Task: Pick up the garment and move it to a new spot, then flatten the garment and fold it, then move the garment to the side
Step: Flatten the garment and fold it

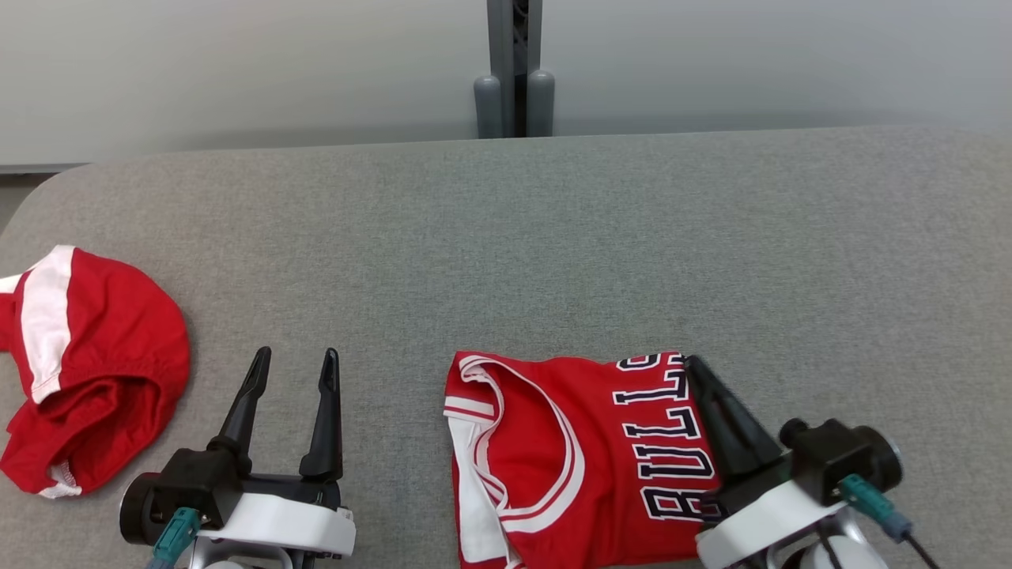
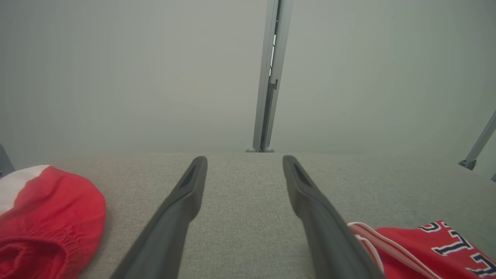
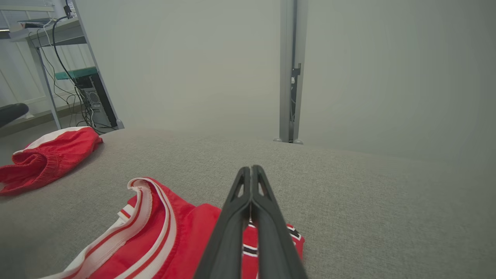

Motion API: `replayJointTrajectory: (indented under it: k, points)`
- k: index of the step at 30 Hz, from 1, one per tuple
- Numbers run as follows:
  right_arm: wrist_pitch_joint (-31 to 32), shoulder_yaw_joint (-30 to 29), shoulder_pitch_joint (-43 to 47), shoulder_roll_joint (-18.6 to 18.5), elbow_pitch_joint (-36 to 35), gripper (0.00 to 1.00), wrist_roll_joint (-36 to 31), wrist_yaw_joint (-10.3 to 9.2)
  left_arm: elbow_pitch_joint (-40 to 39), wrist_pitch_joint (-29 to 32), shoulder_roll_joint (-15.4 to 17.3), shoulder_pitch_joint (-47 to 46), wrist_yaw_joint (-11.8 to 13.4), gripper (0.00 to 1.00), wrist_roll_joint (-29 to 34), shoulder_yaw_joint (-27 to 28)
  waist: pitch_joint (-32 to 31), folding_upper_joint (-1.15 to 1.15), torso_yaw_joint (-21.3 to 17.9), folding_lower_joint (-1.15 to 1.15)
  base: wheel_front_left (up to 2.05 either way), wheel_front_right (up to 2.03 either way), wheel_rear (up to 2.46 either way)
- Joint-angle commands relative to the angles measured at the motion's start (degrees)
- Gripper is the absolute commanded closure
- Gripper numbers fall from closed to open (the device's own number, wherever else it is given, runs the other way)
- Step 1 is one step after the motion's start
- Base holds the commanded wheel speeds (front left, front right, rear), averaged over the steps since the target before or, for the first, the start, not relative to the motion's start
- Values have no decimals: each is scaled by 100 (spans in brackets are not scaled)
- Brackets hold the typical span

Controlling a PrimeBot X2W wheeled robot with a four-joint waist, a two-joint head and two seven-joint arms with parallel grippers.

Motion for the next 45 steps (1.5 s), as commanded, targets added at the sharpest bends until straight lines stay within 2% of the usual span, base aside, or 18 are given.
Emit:
replayJointTrajectory:
  k: [1,9,23,33,45]
  points:
    - [-35,119,47,-38,56,100,65,11,-1,-26,17,-83,-28,0,31,2,42,0,47,0,0,0,0]
    - [-24,913,-138,-5,874,100,245,9,42,-27,16,-162,-52,0,76,-36,141,0,279,0,0,0,0]
    - [-25,1784,-634,118,2433,100,772,10,83,-27,17,-173,-91,0,87,-52,131,0,633,0,0,0,0]
    - [-26,2703,-704,125,1973,100,1452,10,89,-26,16,-124,-64,0,80,-67,80,0,687,0,0,0,0]
    - [-25,3759,-1187,-58,2463,100,2209,10,55,-26,17,-196,-38,0,16,-91,176,0,834,0,0,0,0]
